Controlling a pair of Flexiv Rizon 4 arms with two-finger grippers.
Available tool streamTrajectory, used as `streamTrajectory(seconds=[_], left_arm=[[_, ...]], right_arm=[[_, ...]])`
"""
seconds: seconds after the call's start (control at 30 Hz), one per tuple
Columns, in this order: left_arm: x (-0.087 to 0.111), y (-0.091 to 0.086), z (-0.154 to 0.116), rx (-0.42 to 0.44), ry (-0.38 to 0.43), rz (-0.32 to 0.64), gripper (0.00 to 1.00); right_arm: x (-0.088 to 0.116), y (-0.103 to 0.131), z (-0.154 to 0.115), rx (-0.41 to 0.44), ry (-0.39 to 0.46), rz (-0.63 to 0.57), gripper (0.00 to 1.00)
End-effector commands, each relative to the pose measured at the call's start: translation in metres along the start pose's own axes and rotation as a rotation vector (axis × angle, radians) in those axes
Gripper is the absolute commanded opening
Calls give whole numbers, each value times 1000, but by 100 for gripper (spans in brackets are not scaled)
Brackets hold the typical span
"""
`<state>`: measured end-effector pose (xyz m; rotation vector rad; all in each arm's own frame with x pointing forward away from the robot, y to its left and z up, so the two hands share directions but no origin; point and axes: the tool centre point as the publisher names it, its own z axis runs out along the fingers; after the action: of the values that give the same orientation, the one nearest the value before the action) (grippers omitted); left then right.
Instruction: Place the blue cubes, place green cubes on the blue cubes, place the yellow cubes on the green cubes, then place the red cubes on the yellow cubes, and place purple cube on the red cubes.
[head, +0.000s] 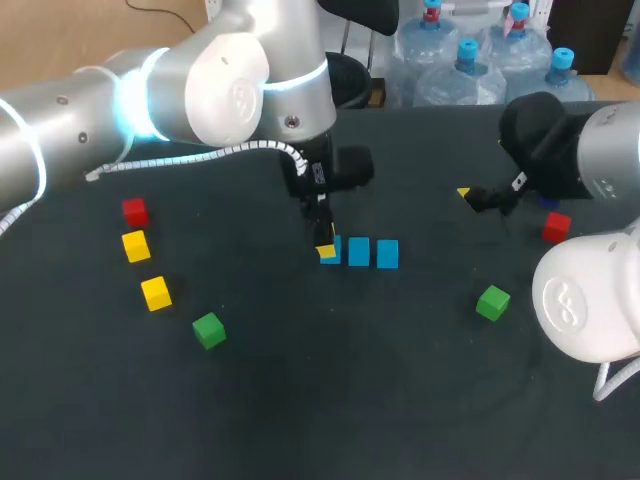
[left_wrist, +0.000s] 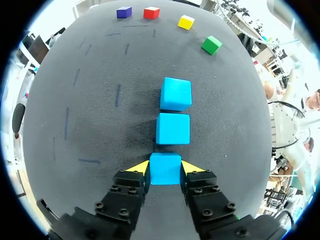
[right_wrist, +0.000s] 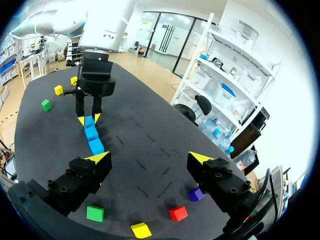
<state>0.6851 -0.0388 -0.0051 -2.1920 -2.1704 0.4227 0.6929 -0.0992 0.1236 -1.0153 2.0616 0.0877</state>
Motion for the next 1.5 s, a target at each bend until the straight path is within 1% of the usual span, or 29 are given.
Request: streamTrajectory(seconds=[0.03,0.47,0.9,1.3,1.5], left_arm=[[1,0,5,3,2,1,0],[2,-5,3,6,4,0,0],[1,-6,2,8,-1,-3,0],[-2,-14,-4,23,-14,4,0],[-1,-15,-2,24,-13,9,0]], right_arm=[[0,-1,-1,-2,1,0,100],[0,-1,-1,-2,1,0,100],[0,-1,-1,-2,1,0,100],[0,-1,-1,-2,1,0,100],[0,-1,-1,-2,1,0,100]])
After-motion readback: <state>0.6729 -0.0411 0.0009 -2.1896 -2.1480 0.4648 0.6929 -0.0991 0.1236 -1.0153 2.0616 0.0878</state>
